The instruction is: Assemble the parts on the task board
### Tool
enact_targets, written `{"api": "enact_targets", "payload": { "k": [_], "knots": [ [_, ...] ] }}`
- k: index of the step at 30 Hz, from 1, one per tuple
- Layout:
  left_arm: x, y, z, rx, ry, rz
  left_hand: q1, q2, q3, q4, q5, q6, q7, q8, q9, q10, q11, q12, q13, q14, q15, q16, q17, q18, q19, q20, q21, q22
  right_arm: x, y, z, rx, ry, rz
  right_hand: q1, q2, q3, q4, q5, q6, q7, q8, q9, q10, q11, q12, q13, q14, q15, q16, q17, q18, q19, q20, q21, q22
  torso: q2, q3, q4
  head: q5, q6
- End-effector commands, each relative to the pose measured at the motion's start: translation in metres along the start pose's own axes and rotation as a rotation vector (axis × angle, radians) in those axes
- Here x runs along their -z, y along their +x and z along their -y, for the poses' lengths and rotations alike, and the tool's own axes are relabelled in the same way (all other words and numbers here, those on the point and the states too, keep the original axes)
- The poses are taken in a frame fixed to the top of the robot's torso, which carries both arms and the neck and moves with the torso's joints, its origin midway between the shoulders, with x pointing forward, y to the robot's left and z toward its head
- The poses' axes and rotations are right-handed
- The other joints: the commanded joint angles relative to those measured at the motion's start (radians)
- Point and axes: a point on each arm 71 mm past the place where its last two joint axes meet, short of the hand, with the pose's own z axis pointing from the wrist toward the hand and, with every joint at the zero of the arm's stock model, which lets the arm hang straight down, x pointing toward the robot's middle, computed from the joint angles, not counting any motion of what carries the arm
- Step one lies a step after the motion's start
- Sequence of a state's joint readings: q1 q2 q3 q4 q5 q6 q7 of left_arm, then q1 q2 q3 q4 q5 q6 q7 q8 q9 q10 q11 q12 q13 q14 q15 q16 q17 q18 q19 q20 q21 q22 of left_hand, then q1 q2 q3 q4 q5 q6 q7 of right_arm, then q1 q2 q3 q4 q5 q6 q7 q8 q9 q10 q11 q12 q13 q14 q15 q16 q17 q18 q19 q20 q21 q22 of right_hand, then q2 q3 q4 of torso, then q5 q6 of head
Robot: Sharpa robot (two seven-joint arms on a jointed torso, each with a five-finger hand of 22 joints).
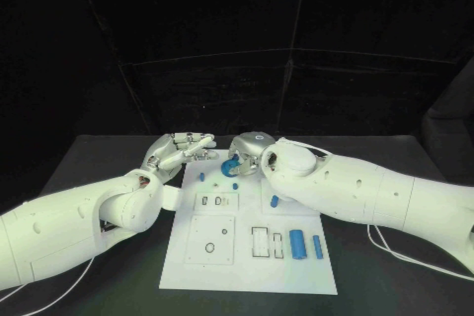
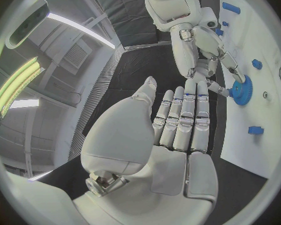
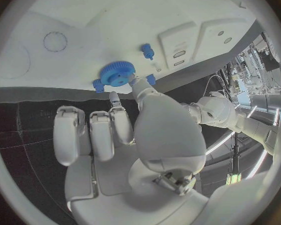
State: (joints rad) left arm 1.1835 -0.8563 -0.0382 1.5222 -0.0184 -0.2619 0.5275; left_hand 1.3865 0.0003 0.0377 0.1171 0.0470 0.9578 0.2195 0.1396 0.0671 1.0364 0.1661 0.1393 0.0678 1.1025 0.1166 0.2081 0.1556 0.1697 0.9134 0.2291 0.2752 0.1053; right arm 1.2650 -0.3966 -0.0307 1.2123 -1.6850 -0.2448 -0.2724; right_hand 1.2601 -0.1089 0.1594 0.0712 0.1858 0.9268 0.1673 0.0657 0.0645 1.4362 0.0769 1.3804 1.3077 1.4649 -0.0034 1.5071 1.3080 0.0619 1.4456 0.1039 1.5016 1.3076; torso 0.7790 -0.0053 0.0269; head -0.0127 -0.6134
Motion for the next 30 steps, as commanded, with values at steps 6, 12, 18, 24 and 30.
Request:
{"api": "enact_targets", "payload": {
  "k": [6, 12, 18, 24, 30],
  "knots": [
    [0.0, 0.001, 0.001, 0.005, 0.004, -0.017, 0.0, 0.011, 0.002, -0.007, 0.001, 0.006, 0.001, -0.006, -0.001, 0.005, 0.0, -0.007, -0.002, 0.006, 0.002, -0.006, 0.001, 0.014, 0.007, 0.003, -0.005, -0.001, -0.001, 0.0, 0.0, 0.012, 0.004, -0.015, -0.026, -0.01, -0.05, 0.047, -0.044, -0.016, 0.005, -0.002, 0.002, -0.007, 0.009, -0.01, 0.073, 0.07, 0.013, -0.006, 0.078, -0.017, 0.0, 0.015, 0.0, 0.063, 0.0, 0.0006, -0.0001, -0.001, 0.0],
    [0.0, 0.001, 0.001, 0.004, 0.004, -0.015, 0.0, 0.011, 0.002, -0.007, 0.001, 0.006, 0.001, -0.006, -0.001, 0.005, 0.0, -0.007, -0.002, 0.006, 0.002, -0.006, 0.001, 0.014, 0.007, 0.003, -0.005, -0.001, 0.001, -0.001, 0.003, -0.002, 0.009, -0.003, -0.05, 0.007, -0.075, 0.1, -0.02, -0.006, 0.004, 0.001, 0.004, -0.004, 0.008, -0.006, 0.078, 0.07, 0.012, -0.005, 0.079, -0.017, 0.0, 0.015, 0.0, 0.064, 0.0, 0.0005, -0.0006, -0.002, 0.0],
    [0.0, -0.001, 0.002, 0.001, 0.004, -0.01, 0.0, 0.011, 0.002, -0.007, 0.001, 0.006, 0.001, -0.006, -0.001, 0.005, 0.0, -0.007, -0.002, 0.006, 0.002, -0.006, 0.001, 0.014, 0.007, 0.003, -0.005, -0.001, 0.01, -0.007, 0.014, -0.063, 0.011, 0.06, -0.071, 0.022, -0.1, 0.14, 0.018, 0.014, -0.001, 0.006, 0.006, 0.012, 0.003, 0.014, 0.097, 0.072, 0.009, -0.002, 0.087, -0.02, 0.009, 0.012, 0.005, 0.076, -0.001, 0.0019, -0.0027, 0.001, 0.005],
    [0.002, -0.006, 0.002, -0.006, 0.005, 0.002, 0.0, 0.011, 0.002, -0.007, 0.001, 0.006, 0.001, -0.006, -0.001, 0.005, 0.0, -0.007, -0.002, 0.006, 0.002, -0.006, 0.001, 0.014, 0.007, 0.003, -0.005, -0.001, 0.038, -0.019, 0.042, -0.207, -0.026, 0.174, -0.029, 0.036, -0.104, 0.125, 0.048, 0.014, -0.002, 0.001, 0.004, 0.013, 0.002, 0.015, 0.1, 0.071, 0.008, -0.003, 0.083, -0.021, 0.01, 0.011, 0.006, 0.078, -0.003, 0.0024, -0.004, 0.001, 0.009],
    [0.001, -0.008, 0.002, -0.008, 0.006, 0.005, -0.001, 0.012, 0.002, -0.008, 0.001, 0.007, 0.001, -0.007, -0.001, 0.007, 0.0, -0.008, -0.002, 0.007, 0.002, -0.007, 0.002, 0.014, 0.008, 0.003, -0.006, -0.002, 0.075, -0.023, 0.087, -0.366, -0.041, 0.146, 0.103, 0.018, -0.094, 0.029, 0.069, 0.009, -0.001, 0.0, 0.003, 0.002, 0.001, 0.002, 0.092, 0.071, 0.007, -0.002, 0.088, -0.019, 0.003, 0.01, 0.002, 0.07, -0.012, 0.0057, -0.0183, -0.002, 0.016]
  ]
}}
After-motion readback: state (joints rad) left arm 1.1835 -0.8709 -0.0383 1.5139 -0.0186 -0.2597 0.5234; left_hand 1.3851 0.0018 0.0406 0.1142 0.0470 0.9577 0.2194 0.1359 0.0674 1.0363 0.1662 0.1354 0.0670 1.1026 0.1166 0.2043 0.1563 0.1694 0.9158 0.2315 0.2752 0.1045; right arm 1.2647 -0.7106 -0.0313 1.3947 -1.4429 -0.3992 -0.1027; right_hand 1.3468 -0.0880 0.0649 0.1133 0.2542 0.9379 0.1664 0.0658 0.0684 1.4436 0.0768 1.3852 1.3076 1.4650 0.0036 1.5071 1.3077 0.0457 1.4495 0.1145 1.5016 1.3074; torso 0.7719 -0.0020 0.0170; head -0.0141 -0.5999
